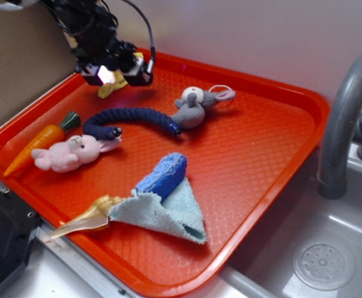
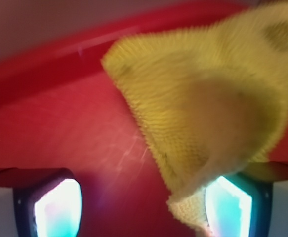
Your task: Grab the yellow cloth.
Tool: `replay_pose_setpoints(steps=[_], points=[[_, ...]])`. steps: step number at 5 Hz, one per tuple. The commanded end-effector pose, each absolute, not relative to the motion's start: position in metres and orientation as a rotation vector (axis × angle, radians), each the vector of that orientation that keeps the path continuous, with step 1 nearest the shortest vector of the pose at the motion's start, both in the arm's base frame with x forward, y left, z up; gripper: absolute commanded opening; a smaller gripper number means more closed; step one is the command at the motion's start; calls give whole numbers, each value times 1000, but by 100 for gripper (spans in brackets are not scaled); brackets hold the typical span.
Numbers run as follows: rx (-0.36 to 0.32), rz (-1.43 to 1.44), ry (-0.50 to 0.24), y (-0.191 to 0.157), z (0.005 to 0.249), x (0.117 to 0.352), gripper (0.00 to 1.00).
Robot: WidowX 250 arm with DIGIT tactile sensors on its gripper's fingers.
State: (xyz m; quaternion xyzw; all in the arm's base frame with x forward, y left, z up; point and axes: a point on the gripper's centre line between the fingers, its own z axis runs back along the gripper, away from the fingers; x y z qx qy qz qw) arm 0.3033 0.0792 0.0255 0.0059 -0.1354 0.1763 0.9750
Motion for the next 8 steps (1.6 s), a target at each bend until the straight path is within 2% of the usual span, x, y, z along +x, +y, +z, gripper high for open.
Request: replay_pose_setpoints(steps=[1, 4, 6, 7, 8], points=[[33, 340, -298, 96, 34, 326, 0], [93, 383, -297, 131, 27, 342, 0], [106, 391, -300, 140, 26, 347, 0], [75, 364, -286, 129, 52, 333, 0], [-32, 310, -257, 102, 101, 294, 0]])
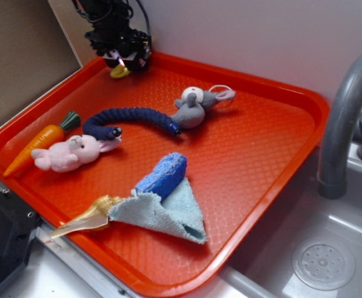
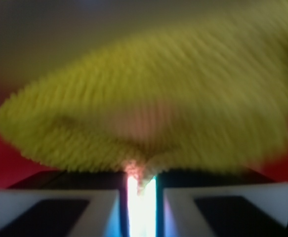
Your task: Grab the yellow cloth.
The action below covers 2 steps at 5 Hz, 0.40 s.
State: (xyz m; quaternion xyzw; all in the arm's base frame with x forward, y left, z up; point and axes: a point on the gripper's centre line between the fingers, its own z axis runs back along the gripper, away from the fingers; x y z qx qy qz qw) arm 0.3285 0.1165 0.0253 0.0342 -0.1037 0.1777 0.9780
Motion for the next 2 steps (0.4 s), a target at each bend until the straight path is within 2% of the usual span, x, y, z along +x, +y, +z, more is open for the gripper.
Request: replay_pose_setpoints(steps=[1, 2], points=[[-38, 190, -249, 67, 151, 249, 0], [-102, 77, -316, 47, 198, 224, 0]])
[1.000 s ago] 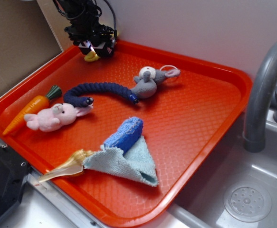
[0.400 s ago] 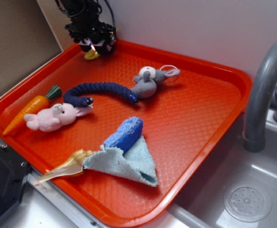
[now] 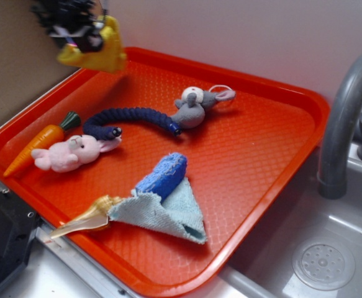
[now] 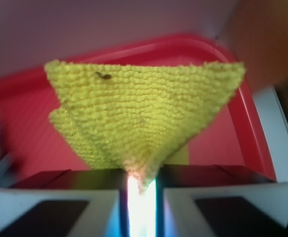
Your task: Grab the yellow cloth.
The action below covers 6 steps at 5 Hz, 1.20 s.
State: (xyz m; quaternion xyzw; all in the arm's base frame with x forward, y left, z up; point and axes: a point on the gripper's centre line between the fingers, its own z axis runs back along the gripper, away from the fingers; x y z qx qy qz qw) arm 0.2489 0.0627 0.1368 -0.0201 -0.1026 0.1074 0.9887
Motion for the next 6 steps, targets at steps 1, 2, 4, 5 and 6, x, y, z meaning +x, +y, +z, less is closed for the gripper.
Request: replay_pose_setpoints(steps=[1, 2, 4, 5, 6], points=[[-53, 39, -341, 28, 247, 229, 0], [-57, 4, -307, 21, 245, 243, 0], [-13, 14, -260, 17, 219, 257, 0], [-13, 16, -257, 17, 217, 256, 0], [-21, 7, -248, 15, 216, 255, 0]])
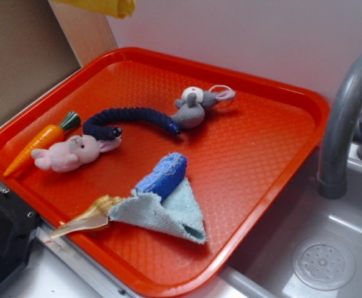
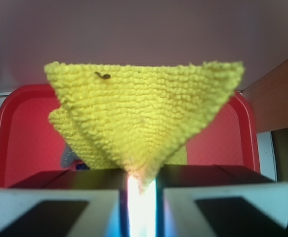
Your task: Grab the yellow cloth.
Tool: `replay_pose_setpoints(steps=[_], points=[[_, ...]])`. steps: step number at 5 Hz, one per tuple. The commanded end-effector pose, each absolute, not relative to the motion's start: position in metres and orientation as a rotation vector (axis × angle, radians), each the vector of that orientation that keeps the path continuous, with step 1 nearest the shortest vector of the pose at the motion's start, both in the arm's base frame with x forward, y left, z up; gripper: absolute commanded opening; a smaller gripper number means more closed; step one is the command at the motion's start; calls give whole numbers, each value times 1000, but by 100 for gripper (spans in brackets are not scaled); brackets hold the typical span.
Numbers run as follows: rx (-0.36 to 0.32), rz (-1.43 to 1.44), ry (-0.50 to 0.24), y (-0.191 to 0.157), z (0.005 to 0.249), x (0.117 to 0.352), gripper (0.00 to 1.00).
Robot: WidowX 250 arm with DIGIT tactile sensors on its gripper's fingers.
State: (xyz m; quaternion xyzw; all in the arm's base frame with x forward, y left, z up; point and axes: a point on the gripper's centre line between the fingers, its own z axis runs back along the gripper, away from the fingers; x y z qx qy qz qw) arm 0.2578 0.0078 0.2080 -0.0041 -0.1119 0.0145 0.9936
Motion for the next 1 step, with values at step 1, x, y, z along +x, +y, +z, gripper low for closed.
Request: replay_pose_setpoints(steps=[1], points=[[-6, 5, -254, 13, 216, 255, 0]])
